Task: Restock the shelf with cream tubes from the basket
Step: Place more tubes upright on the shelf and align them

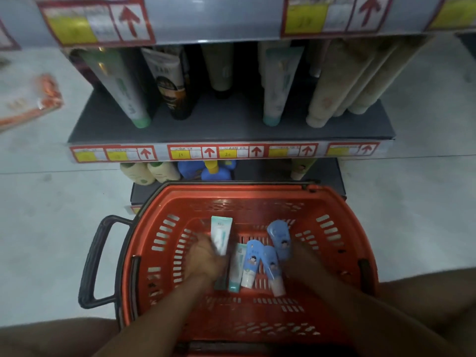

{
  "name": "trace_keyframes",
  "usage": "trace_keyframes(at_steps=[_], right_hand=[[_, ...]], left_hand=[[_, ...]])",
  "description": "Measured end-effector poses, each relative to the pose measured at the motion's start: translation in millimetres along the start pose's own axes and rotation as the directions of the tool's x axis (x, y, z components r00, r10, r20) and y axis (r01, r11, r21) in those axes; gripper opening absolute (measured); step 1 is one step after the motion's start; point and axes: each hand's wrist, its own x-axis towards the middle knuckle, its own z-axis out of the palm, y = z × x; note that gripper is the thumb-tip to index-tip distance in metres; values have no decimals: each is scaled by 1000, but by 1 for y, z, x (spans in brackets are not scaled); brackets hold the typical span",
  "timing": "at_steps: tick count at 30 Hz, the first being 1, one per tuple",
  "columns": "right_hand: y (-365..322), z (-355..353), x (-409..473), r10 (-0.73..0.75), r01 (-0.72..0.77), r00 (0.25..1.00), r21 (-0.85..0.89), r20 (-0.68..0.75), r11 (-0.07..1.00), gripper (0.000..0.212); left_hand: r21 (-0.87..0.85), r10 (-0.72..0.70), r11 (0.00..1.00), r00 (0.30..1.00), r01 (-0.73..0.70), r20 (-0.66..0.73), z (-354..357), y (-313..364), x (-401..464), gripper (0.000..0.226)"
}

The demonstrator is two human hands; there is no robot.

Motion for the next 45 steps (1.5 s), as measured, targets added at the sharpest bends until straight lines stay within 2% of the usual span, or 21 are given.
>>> trace_keyframes(at_steps=[2,4,6,10,13,18,20,24,30,35,39,45], right_hand=[[2,-6,-3,-60,56,996,-48,-72,997,43],[11,-9,5,-92,86,983,-42,-161,995,56],[14,-19,8,-129,130,972,-7,-196,991,67],[-9,-66,-39,-173,180,952,3,-251,984,70],[-20,-96,-73,-159,170,941,11,-299,985,61],[-33,-140,-111,-256,309,863,54,-435,950,30],[-42,-159,-126,-238,305,850,70,-470,950,35],[-55,-199,-148,-224,362,769,118,-599,925,40],[-73,-264,-180,-221,511,575,135,-788,849,50],[-81,-318,-194,-197,580,442,111,-875,807,43],[-86,-361,-190,-178,601,389,102,-904,793,46],[-99,-416,-172,-131,611,333,108,-934,785,48]], left_hand=[[-50,41,998,999,-42,-26,-9,11,-11,60],[-81,93,992,994,-97,-55,-18,22,-20,65],[-101,123,986,990,-130,-72,-27,35,-31,65],[-145,198,965,971,-217,-133,-40,56,-53,60],[-157,256,946,952,-282,-169,-51,72,-71,56],[-165,336,907,901,-388,-273,-78,104,-101,52],[-172,375,880,871,-442,-318,-93,123,-113,52],[-183,440,818,798,-545,-411,-127,165,-135,56],[-152,536,699,653,-699,-535,-176,225,-167,58],[-153,558,602,550,-783,-621,-213,276,-187,55],[-131,596,546,493,-827,-634,-237,316,-192,56],[-83,609,529,445,-845,-657,-263,374,-177,59]])
